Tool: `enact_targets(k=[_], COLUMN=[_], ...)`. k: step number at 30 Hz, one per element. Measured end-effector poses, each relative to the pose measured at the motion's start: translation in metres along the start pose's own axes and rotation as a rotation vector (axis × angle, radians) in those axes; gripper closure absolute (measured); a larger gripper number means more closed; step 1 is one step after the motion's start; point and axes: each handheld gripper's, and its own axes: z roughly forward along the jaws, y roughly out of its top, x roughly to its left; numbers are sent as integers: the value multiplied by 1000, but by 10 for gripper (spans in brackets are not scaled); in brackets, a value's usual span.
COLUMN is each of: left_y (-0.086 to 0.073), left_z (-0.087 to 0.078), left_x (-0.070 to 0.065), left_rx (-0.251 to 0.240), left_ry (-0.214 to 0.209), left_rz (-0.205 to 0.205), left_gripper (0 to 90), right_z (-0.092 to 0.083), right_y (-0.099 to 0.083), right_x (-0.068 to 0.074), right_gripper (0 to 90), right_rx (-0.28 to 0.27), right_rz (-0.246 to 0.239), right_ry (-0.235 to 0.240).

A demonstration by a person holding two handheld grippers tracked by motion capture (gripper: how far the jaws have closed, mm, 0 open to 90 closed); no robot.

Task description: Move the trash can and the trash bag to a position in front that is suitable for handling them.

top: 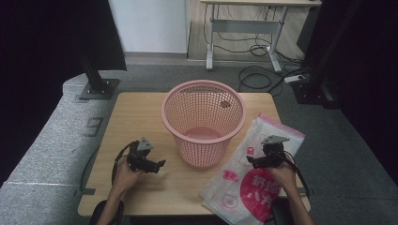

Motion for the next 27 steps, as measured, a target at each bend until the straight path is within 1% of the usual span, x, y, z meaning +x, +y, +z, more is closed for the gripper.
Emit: enact_targets(k=[2, 5, 7, 9, 10, 12, 15, 16, 17, 18, 22, 27], left_y=[-12, -23, -25, -26, -27, -28, -28, -28, -29, -29, -31, -31], left_z=[1, 6, 10, 12, 13, 14, 16, 16, 17, 18, 18, 18], left_x=[1, 1, 0, 1, 1, 2, 3, 4, 4, 6, 6, 6], left_rx=[17, 44, 68, 77, 82, 90, 87, 86, 86, 84, 66, 61], left_ry=[16, 25, 33, 29, 21, 19, 5, 0, -12, -19, -22, -21], left_rz=[-3, -19, -12, -13, -18, -21, -36, -41, -52, -66, -63, -63], left_gripper=[0, 0, 0, 0, 0, 0, 0, 0, 0, 0, 0, 0], right_z=[4, 9, 12, 15, 17, 19, 24, 26, 27, 28, 28, 28], right_y=[-8, -17, -23, -28, -30, -35, -40, -42, -43, -44, -45, -45], right_x=[-3, -6, -9, -10, -10, -10, -11, -11, -10, -10, -10, -10], right_gripper=[0, 0, 0, 0, 0, 0, 0, 0, 0, 0, 0, 0], right_rx=[15, 36, 43, 49, 49, 46, 31, 37, 49, 33, 33, 33], right_rz=[7, 15, 26, 32, 33, 29, 33, 33, 29, 34, 33, 33], right_ry=[8, 15, 27, 35, 32, 20, 25, 25, 23, 25, 25, 24])
